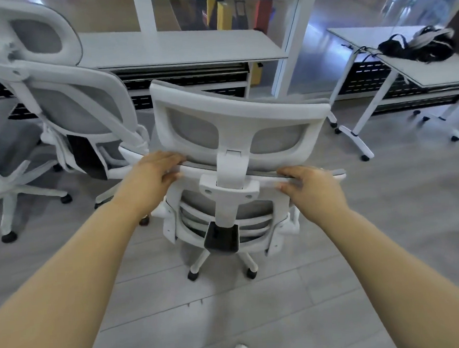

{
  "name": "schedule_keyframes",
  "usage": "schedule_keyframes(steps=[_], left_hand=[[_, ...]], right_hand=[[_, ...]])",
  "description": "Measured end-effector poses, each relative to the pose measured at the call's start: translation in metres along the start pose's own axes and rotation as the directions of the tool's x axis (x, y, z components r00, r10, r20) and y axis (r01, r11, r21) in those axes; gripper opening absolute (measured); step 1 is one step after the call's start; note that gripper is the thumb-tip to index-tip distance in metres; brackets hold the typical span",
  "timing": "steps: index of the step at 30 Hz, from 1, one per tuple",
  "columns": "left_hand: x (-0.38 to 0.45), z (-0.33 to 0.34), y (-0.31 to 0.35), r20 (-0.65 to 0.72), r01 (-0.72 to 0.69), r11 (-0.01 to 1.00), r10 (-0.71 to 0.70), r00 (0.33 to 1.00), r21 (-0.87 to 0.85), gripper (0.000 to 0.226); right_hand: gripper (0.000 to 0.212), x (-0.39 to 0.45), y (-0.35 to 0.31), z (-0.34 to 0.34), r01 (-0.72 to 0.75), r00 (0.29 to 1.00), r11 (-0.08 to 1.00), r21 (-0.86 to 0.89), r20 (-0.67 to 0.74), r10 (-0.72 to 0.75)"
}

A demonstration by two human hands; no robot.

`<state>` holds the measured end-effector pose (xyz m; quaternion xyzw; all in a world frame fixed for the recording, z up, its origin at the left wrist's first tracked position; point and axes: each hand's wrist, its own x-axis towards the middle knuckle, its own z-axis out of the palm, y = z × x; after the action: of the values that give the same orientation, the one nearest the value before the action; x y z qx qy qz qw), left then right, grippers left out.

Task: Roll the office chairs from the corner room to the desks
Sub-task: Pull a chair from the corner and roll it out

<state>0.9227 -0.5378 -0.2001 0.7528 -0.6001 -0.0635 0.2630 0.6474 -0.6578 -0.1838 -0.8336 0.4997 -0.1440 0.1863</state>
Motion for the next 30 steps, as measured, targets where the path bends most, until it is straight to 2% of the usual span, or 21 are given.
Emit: schedule_keyframes(steps=[12,21,30], left_hand=[[0.183,0.059,0.021,-0.02,0.006,1.0,-0.006,1.0,0.028,0.038],[0.327,0.1,0.023,-0.002,-0.049,0.999,0.049,0.999,-0.004,0.036],[0.45,0.137,0.027,0.011,-0.044,0.998,0.044,0.999,0.042,0.037]], right_hand=[[0.033,0.18,0.077,-0.03,-0.032,0.999,0.998,0.046,0.013,0.031],[0.034,0.315,0.12,-0.055,-0.09,0.996,0.993,0.083,0.033,0.087],[0.033,0.435,0.164,-0.07,-0.049,0.998,0.996,0.071,0.033,0.046]])
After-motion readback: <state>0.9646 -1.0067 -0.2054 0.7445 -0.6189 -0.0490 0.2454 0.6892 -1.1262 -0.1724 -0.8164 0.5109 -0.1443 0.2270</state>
